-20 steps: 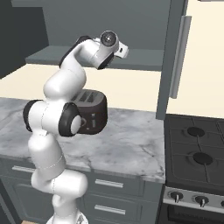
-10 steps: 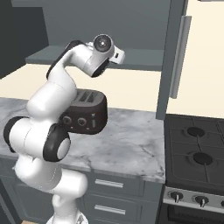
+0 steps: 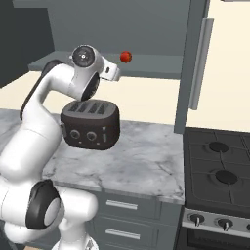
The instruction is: Pick the apple from the counter and place it in the cabinet. Then close the cabinet.
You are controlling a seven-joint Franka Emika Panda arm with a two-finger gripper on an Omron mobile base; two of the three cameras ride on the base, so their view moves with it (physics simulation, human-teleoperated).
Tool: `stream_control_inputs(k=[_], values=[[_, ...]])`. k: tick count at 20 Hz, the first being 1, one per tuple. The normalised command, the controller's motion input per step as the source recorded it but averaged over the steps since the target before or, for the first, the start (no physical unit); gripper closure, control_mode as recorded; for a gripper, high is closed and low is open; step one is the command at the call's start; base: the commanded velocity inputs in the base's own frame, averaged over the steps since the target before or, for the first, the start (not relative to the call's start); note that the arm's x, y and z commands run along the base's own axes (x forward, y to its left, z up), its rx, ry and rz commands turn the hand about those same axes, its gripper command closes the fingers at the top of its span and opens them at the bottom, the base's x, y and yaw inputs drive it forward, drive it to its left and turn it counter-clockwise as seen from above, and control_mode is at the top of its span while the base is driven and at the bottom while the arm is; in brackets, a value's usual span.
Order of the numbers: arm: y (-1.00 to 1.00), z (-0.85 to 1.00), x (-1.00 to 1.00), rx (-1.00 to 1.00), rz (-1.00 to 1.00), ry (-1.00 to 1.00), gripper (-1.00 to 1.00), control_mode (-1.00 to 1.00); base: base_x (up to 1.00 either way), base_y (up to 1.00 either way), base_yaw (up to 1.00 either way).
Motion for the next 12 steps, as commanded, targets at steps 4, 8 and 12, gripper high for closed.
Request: stream_control_inputs(k=[4, 8, 12], values=[[0.39, 0.28, -1.00, -0.14, -0.05, 0.06, -1.00, -1.00, 0.00, 0.00, 0.00], [0.33, 0.23, -1.00, -0.18, -0.07, 0.08, -1.00, -1.00, 0.00, 0.00, 0.00], [0.33, 0.16, -1.00, -0.23, -0.03, 0.06, -1.00, -1.00, 0.00, 0.00, 0.00]])
